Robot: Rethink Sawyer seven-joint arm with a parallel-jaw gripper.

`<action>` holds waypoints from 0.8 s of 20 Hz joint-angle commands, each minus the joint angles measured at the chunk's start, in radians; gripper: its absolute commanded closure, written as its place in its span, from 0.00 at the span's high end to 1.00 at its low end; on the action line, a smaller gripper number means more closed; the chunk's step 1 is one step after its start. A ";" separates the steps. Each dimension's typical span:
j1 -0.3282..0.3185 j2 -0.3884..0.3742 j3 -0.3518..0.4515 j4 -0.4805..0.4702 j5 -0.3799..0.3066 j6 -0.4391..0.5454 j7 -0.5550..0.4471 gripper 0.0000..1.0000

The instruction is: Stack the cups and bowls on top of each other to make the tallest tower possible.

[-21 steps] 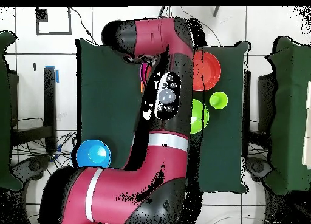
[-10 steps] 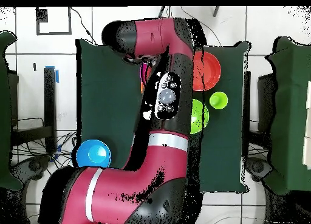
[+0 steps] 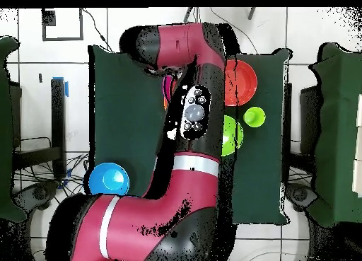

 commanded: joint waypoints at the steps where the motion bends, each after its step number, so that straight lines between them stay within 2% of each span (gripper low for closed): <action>1: 0.013 -0.010 0.069 0.122 -0.008 0.010 -0.127 1.00; 5: 0.011 0.000 0.070 0.107 -0.003 0.043 -0.126 1.00; 16: 0.013 -0.009 0.077 0.126 0.005 0.018 -0.112 1.00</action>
